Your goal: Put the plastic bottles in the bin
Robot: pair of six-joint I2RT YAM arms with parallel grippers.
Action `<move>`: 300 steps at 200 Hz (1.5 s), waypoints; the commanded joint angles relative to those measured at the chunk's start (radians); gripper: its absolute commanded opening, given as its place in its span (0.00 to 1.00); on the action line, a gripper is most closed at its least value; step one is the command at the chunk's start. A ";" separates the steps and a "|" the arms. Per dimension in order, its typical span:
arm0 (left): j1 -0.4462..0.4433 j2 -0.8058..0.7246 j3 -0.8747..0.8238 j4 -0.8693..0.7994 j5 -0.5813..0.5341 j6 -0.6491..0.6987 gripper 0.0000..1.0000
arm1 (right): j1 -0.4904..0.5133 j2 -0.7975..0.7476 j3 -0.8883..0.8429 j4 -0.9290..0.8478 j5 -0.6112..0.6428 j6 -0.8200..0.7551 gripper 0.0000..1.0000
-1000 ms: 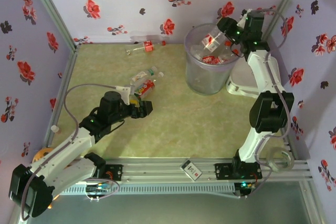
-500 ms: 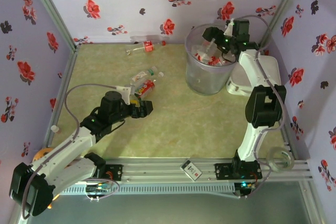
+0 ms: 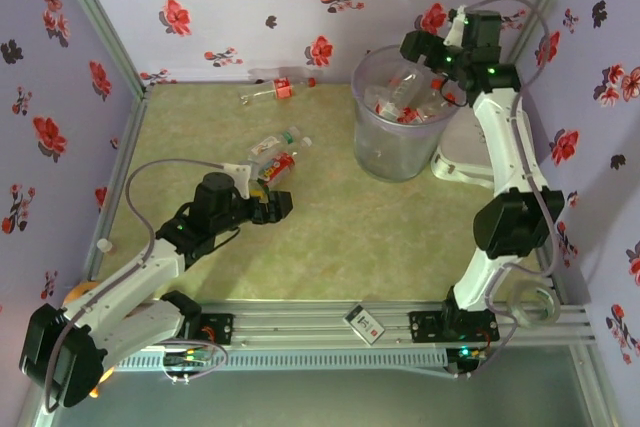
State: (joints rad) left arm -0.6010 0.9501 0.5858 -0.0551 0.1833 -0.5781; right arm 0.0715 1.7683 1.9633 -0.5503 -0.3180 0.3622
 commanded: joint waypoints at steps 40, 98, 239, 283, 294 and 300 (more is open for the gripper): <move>0.009 -0.014 -0.019 0.020 -0.016 -0.018 1.00 | 0.045 0.125 0.042 -0.096 0.066 -0.066 0.60; 0.009 -0.019 -0.027 0.025 -0.019 -0.022 1.00 | 0.058 0.197 -0.024 -0.097 0.072 -0.074 0.53; 0.026 0.033 0.066 -0.124 -0.095 0.060 1.00 | 0.057 -0.004 0.030 -0.144 0.068 -0.109 0.77; 0.066 0.137 0.186 -0.232 -0.115 0.173 1.00 | 0.057 -0.200 -0.179 -0.091 0.050 -0.104 0.90; 0.078 0.175 0.221 -0.253 -0.117 0.212 1.00 | 0.057 -0.251 -0.238 -0.084 0.052 -0.102 0.93; 0.085 0.197 0.241 -0.266 -0.117 0.231 1.00 | 0.057 -0.287 -0.270 -0.079 0.052 -0.100 0.94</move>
State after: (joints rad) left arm -0.5423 1.0824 0.7475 -0.2340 0.0933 -0.4644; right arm 0.1238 1.5719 1.8000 -0.6559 -0.2584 0.2668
